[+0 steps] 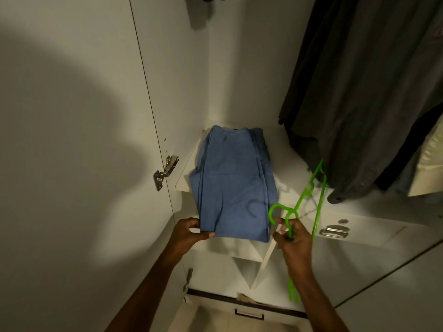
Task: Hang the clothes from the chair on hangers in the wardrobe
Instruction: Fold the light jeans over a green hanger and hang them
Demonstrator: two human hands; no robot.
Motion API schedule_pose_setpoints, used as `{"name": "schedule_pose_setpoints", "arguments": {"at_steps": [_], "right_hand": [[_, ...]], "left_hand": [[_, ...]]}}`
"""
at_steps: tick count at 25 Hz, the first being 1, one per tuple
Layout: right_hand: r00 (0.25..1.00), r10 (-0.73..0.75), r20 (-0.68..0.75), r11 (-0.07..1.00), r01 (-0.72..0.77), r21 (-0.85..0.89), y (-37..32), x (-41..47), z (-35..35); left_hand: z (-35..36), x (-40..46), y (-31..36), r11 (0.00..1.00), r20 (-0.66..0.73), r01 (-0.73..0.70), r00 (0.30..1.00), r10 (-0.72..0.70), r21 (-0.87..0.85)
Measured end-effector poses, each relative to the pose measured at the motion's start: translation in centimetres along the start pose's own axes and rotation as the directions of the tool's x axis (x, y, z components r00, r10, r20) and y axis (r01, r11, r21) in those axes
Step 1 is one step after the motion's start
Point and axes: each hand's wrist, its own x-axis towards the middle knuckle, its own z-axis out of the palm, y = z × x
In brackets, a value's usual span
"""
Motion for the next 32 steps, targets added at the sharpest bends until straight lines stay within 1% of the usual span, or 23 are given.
{"name": "schedule_pose_setpoints", "arguments": {"at_steps": [2,5,7,10,13,15,18,19,21,23,24,26,27,30,31,32], "right_hand": [[0.999,0.023,0.032,0.999,-0.022,-0.047,1.4,-0.1,1.6],[0.994,0.004,0.113,1.0,-0.004,0.0,1.1,0.3,2.7],[0.98,-0.008,0.198,1.0,0.002,0.031,0.2,-0.1,2.1],[0.962,-0.028,0.273,0.998,0.043,-0.049,0.7,0.2,0.1],[0.96,0.005,0.279,0.998,0.011,-0.055,-0.2,1.4,-1.5],[0.959,-0.003,0.282,0.999,0.016,-0.045,-1.0,2.4,-2.0],[0.971,-0.018,0.239,0.998,0.033,-0.057,-2.1,2.1,-2.5],[0.974,-0.017,0.226,0.998,0.03,-0.057,-2.2,1.8,-2.7],[0.977,-0.005,0.213,0.998,0.02,-0.067,-1.9,1.3,-3.0],[0.976,0.007,0.216,0.999,0.004,-0.048,-2.1,0.9,-3.3],[0.979,-0.004,0.205,0.999,0.015,-0.049,-2.2,0.9,-3.4],[0.977,-0.011,0.211,0.998,0.022,-0.051,-2.4,0.9,-3.6],[0.977,-0.006,0.211,0.998,0.017,-0.053,-2.7,0.9,-3.7],[0.968,0.025,0.251,0.997,-0.005,-0.081,-2.9,1.5,-4.0],[0.959,0.024,0.282,0.994,0.007,-0.105,-3.1,1.7,-4.1],[0.949,0.021,0.316,0.991,0.023,-0.134,-3.4,1.8,-4.2]], "left_hand": [[-0.1,-0.6,0.6,0.999,0.017,-0.009,1.0,0.01,-0.051],[0.2,-1.3,1.7,0.989,-0.021,0.013,1.0,-0.016,-0.149],[0.4,-2.2,2.5,0.981,-0.056,0.009,0.998,-0.02,-0.196],[0.3,-3.0,3.4,0.977,-0.053,0.018,0.998,-0.03,-0.211],[-0.5,-3.5,4.8,0.972,-0.048,0.046,0.997,-0.058,-0.23],[-1.1,-3.6,5.7,0.967,-0.027,0.05,0.998,-0.059,-0.248],[-1.7,-4.4,6.9,0.958,-0.049,0.034,0.998,-0.05,-0.284],[-1.6,-4.5,7.1,0.965,-0.069,0.0,0.997,-0.019,-0.264],[-1.2,-4.6,7.2,0.979,-0.157,-0.075,0.987,0.045,-0.189],[-1.0,-4.8,6.9,0.974,-0.258,-0.13,0.963,0.079,-0.186],[-0.9,-5.0,6.9,0.966,-0.253,-0.153,0.963,0.098,-0.207],[-0.7,-5.4,6.7,0.949,-0.14,-0.157,0.983,0.122,-0.275],[-0.5,-5.8,6.6,0.948,-0.117,-0.158,0.985,0.13,-0.278],[0.0,-6.2,6.9,0.971,-0.091,-0.155,0.986,0.141,-0.18],[0.2,-6.2,6.8,0.982,-0.049,-0.157,0.987,0.152,-0.11],[0.6,-6.2,6.8,0.984,-0.027,-0.157,0.988,0.155,-0.08]]}}
